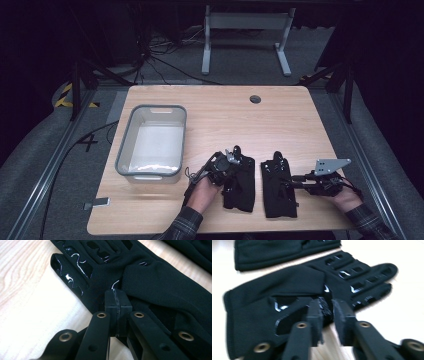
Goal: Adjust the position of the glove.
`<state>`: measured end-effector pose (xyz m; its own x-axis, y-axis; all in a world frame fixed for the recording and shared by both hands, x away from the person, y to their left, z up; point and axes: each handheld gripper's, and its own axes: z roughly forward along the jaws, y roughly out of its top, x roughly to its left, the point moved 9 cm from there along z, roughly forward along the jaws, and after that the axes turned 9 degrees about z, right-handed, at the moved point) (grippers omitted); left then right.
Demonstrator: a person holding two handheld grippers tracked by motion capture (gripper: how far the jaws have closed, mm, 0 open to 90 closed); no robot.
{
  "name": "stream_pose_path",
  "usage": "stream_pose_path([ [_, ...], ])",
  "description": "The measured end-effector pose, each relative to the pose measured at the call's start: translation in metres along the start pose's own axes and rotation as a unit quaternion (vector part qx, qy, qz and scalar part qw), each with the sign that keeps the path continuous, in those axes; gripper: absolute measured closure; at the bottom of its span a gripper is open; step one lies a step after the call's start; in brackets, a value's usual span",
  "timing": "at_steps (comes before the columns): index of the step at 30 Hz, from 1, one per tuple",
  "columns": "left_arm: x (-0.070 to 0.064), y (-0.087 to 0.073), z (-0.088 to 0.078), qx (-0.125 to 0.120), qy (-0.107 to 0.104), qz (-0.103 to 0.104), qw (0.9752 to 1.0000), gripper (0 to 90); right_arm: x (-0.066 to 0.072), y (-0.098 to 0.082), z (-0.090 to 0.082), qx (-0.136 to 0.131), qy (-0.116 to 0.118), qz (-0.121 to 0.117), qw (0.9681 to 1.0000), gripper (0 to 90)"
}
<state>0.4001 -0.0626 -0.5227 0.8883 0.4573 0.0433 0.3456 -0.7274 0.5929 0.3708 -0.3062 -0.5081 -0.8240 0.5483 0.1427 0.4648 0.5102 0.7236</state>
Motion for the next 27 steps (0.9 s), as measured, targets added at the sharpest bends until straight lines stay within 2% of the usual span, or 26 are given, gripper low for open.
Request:
stream_pose_path([
  [4,-0.006,-0.002,-0.002,-0.001,-0.003,0.003,1.0,89.9,0.008,0.002,0.005,0.004,0.016,-0.01,0.9998,87.9],
  [7,-0.01,-0.004,-0.003,-0.005,-0.005,0.003,1.0,89.9,0.013,0.001,0.011,0.015,0.025,-0.016,0.9994,88.8],
  [10,-0.012,-0.003,-0.002,-0.007,-0.003,0.002,1.0,89.9,0.015,-0.002,0.017,0.03,0.024,-0.023,0.999,89.3],
  [16,-0.013,0.0,0.0,-0.013,-0.006,-0.004,0.9999,89.9,0.015,0.0,0.021,0.033,0.031,-0.024,0.9987,89.5],
  [25,-0.01,0.002,0.003,-0.022,-0.001,-0.039,0.999,89.9,0.014,0.005,0.026,0.033,0.033,-0.024,0.9986,89.5],
  [27,-0.008,0.002,0.002,-0.022,0.001,-0.041,0.9989,89.9,0.016,0.006,0.028,0.034,0.031,-0.027,0.9986,89.5],
])
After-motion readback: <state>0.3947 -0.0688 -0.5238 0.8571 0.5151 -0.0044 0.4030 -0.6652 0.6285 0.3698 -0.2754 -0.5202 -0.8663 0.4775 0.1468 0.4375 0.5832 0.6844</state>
